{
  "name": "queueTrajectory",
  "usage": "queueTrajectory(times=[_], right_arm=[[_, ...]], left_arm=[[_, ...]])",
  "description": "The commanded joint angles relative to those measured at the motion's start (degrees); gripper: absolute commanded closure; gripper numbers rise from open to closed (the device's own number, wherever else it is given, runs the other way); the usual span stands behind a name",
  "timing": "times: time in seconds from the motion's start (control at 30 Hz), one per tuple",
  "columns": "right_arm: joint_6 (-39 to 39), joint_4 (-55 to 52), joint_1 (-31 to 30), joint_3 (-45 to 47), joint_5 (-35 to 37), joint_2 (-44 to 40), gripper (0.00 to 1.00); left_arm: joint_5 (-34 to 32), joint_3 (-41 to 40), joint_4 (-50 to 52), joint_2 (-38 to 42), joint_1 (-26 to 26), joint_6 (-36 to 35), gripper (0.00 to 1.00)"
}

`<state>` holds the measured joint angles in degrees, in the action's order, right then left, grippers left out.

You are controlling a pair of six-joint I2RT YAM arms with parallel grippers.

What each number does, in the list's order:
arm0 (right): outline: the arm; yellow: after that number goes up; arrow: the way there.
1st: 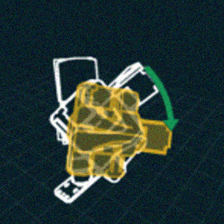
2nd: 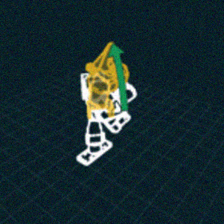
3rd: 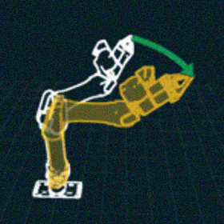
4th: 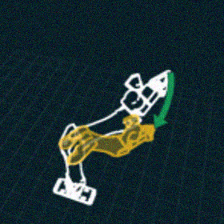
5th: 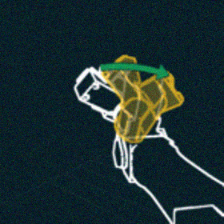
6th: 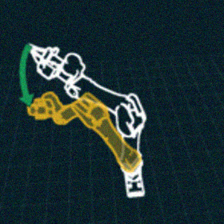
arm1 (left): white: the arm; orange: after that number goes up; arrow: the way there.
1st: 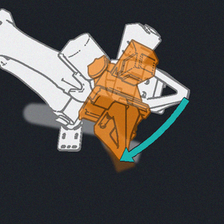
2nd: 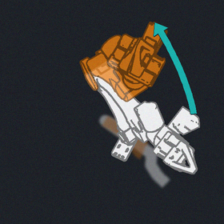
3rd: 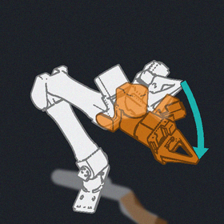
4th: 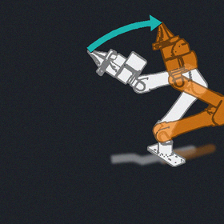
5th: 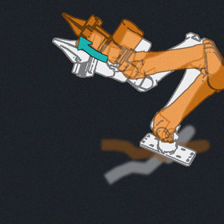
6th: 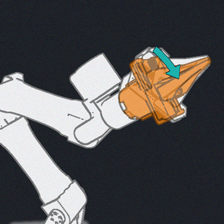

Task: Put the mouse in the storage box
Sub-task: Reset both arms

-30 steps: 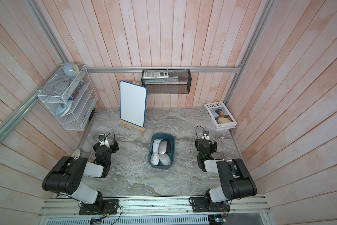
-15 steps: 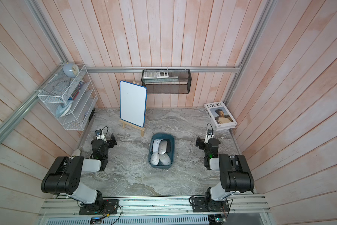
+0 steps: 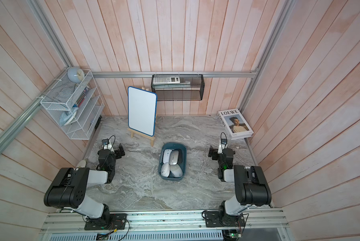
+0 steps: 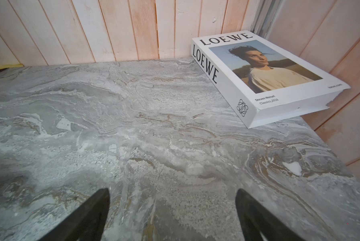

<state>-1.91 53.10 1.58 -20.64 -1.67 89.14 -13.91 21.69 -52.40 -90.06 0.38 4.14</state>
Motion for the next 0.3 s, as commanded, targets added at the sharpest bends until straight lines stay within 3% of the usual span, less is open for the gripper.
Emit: queueTrajectory(times=[0.0,0.27], right_arm=[[-0.6,0.6,0.0,-0.5,-1.0,0.2,0.02],[-1.2,0.1,-0.1,-0.8,0.8,0.2,0.02]], left_arm=[[0.4,0.0,0.0,0.7,-0.1,0.3,0.0],[0.5,0.0,0.0,0.7,-0.1,0.4,0.0]])
